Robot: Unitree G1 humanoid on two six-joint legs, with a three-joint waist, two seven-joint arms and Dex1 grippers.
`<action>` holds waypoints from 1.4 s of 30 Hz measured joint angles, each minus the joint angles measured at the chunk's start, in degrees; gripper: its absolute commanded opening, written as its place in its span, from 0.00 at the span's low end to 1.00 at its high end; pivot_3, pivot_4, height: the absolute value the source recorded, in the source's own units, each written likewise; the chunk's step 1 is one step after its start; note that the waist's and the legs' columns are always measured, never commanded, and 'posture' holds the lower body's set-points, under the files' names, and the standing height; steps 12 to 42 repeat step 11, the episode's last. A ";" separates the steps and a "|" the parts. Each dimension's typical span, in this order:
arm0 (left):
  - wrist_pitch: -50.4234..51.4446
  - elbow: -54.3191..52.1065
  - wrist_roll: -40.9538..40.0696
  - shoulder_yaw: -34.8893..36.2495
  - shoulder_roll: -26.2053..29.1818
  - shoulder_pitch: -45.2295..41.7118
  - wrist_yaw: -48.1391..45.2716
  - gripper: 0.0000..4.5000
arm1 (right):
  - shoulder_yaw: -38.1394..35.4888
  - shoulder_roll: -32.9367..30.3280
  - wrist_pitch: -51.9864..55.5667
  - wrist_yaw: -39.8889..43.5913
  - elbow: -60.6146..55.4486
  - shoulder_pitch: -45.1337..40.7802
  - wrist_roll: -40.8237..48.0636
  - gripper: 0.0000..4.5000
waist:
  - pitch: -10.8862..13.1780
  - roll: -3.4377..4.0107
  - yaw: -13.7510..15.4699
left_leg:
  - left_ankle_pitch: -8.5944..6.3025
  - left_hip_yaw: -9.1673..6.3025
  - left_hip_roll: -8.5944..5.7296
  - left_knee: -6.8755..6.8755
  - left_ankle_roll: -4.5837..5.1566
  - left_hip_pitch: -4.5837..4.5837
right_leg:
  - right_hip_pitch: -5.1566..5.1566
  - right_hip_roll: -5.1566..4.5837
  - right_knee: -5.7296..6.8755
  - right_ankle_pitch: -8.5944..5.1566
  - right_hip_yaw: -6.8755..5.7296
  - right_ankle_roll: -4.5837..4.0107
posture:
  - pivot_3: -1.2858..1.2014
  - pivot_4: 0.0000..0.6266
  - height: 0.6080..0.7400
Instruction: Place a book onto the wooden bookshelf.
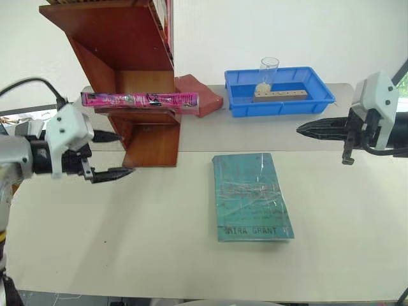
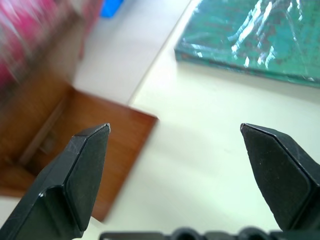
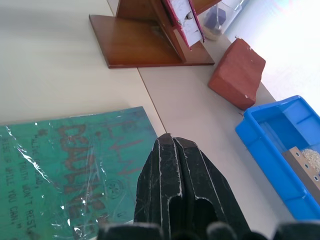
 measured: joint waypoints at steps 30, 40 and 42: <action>-1.90 0.11 -2.28 0.87 -4.86 5.24 6.19 0.99 | 0.25 0.02 -3.07 0.77 1.36 2.44 -2.74 0.00 | 0.00 0.01 0.57 | 0.00 0.06 -0.07 0.02 0.00 -0.11 | -0.07 -0.08 0.01 0.07 0.05 -0.18 | 0.52 0.24 0.31; -1.90 0.11 -2.28 0.87 -4.86 5.24 6.19 0.99 | 0.25 0.02 -3.07 0.77 1.36 2.44 -2.74 0.00 | 0.00 0.01 0.57 | 0.00 0.06 -0.07 0.02 0.00 -0.11 | -0.07 -0.08 0.01 0.07 0.05 -0.18 | 0.52 0.24 0.31; -1.90 0.11 -2.28 0.87 -4.86 5.24 6.19 0.99 | 0.25 0.02 -3.07 0.77 1.36 2.44 -2.74 0.00 | 0.00 0.01 0.57 | 0.00 0.06 -0.07 0.02 0.00 -0.11 | -0.07 -0.08 0.01 0.07 0.05 -0.18 | 0.52 0.24 0.31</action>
